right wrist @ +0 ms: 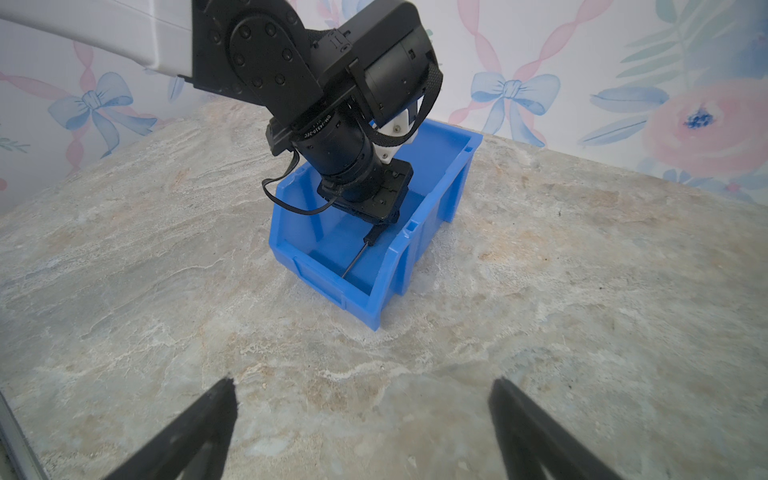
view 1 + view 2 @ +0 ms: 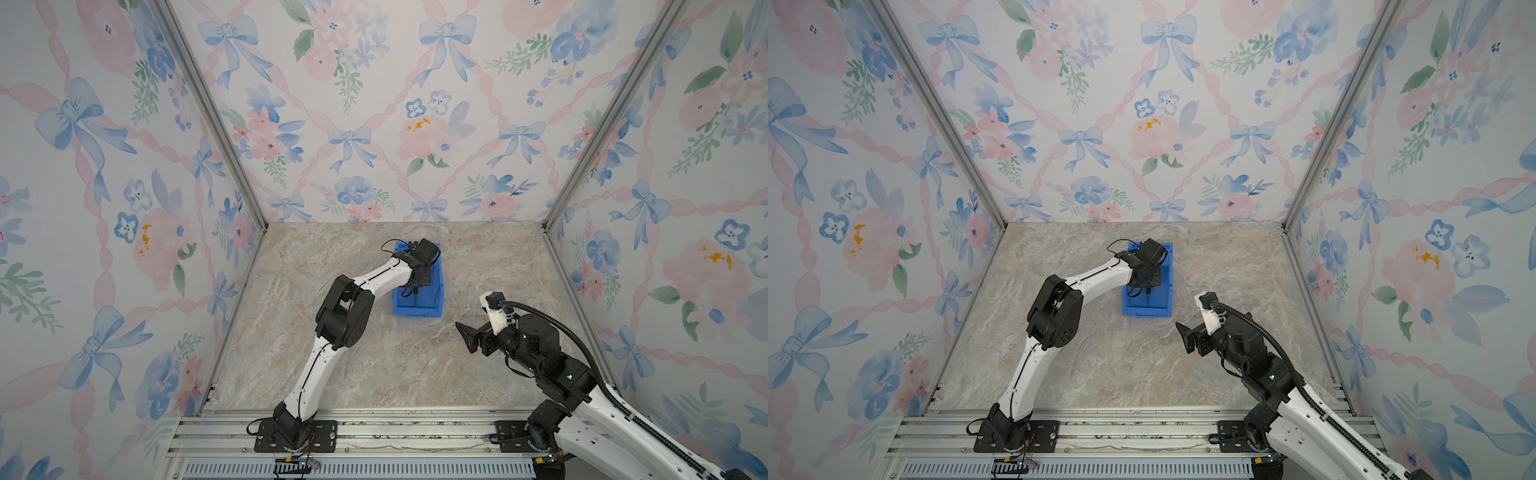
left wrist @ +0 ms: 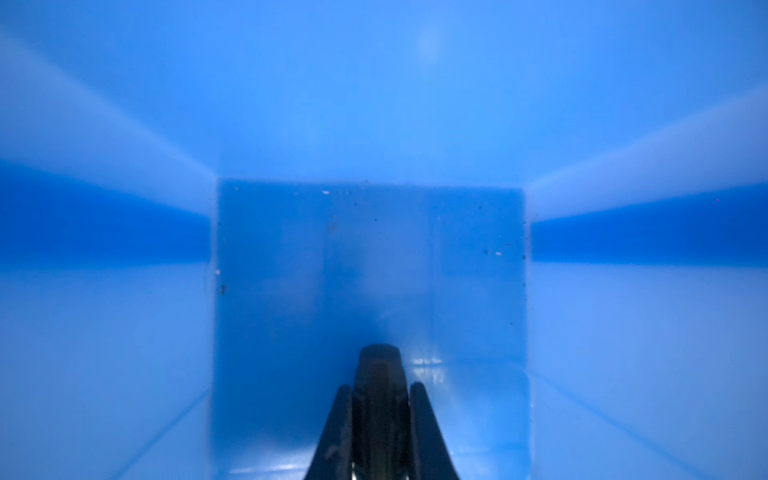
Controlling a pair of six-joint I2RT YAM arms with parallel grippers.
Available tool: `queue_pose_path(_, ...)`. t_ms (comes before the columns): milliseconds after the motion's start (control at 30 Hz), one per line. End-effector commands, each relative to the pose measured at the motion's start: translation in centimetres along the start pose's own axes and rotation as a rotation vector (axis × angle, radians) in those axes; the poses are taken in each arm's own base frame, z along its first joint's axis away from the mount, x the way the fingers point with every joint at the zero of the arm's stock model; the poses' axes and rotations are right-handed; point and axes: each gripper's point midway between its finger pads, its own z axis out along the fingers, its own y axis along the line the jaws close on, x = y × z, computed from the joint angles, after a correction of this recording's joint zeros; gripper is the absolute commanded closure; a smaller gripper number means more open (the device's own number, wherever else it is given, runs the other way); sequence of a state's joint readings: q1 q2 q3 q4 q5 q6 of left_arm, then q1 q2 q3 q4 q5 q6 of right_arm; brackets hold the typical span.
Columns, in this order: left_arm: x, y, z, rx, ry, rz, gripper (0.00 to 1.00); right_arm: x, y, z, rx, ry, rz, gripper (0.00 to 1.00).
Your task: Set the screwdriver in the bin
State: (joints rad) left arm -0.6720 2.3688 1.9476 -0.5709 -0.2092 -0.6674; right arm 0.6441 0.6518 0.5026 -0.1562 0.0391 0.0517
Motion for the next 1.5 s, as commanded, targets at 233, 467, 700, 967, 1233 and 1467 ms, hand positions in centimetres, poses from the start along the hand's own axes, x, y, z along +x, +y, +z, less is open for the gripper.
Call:
queue_pose_path(233,0.1,-0.2,0.5,-0.018,-0.011,-0.008,0.77,-0.7,-1.1,-0.4,0.054,-0.033,-0.019,0.03)
queue_pose_path(467,-0.7,-0.6,-0.2,-0.005,-0.03,-0.004,0.7,-0.9,-1.4,-0.7,0.063,-0.045,-0.022,0.03)
queue_pose_path(700,-2.1,-1.2,-2.4,0.027,-0.063,-0.005,0.65,-0.9,-2.0,-1.2,0.081,-0.057,-0.019,0.03)
queue_pose_path(967,-3.8,-2.3,-6.8,0.08,-0.122,0.006,0.59,-0.9,-2.7,-1.2,0.103,-0.085,-0.003,0.03)
queue_pose_path(1233,-4.0,-2.4,-12.1,0.123,-0.167,0.014,0.56,-0.9,-2.8,-1.2,0.102,-0.086,0.005,0.03)
queue_pose_path(1467,-2.8,0.1,-17.2,0.127,-0.206,0.051,0.55,-1.3,-3.2,-0.9,0.12,-0.081,0.031,0.03)
